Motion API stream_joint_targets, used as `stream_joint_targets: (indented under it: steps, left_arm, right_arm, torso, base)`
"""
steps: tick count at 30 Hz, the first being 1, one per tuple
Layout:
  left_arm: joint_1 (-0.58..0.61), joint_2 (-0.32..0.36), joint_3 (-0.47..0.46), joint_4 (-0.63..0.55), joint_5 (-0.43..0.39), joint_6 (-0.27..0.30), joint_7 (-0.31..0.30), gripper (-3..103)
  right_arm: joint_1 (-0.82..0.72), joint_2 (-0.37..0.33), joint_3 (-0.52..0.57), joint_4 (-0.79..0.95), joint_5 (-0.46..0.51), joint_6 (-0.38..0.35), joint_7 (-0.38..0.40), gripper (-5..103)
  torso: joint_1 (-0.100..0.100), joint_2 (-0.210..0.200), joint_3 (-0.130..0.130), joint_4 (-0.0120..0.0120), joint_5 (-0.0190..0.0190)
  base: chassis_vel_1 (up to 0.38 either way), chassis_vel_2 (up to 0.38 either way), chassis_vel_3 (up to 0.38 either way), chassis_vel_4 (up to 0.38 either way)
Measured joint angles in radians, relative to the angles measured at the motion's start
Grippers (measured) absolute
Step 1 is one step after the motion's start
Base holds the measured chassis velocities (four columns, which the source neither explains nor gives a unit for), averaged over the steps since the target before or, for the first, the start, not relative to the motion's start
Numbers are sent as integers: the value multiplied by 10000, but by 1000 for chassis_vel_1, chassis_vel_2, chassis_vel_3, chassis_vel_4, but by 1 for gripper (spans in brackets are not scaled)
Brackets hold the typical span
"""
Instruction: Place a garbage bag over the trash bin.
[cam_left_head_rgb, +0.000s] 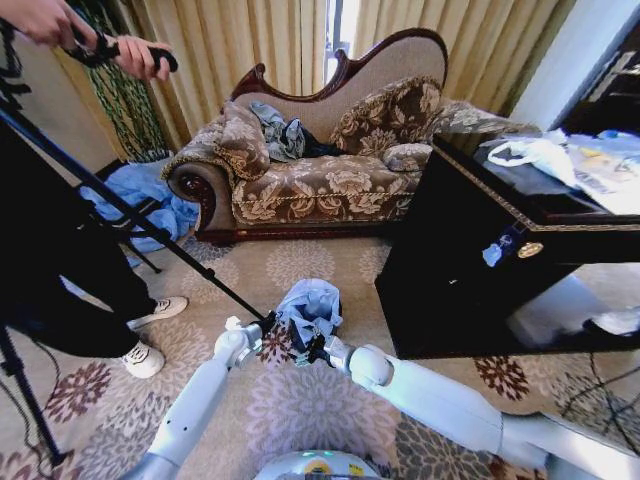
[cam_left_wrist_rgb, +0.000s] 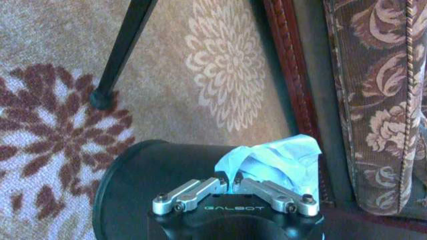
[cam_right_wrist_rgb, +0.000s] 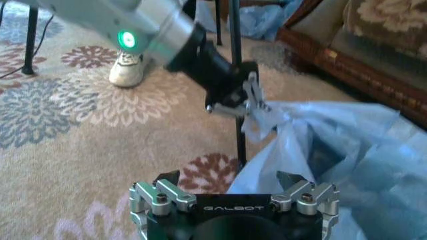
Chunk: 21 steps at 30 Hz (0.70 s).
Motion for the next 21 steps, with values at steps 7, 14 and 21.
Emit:
stream_joint_targets:
  steps: [7,14,21]
  left_arm:
    - [-11,12,-25,16,-8,0,0,0]
    - [-58,72,-56,49,-21,0,0,0]
    - [-170,109,-50,202,-30,0,14,0]
  right_arm:
    - [-247,93,-1,-616,-174,194,-139,98]
    - [-402,253,-9,-778,-314,187,-135,98]
    - [-603,507,4,-1123,-682,182,-120,98]
  torso:
    - [0,0,0,0,-1]
    - [0,0,0,0,0]
    - [0,0,0,0,-1]
  base:
    - [0,0,0,0]
    - [0,0,0,0]
    - [0,0,0,0]
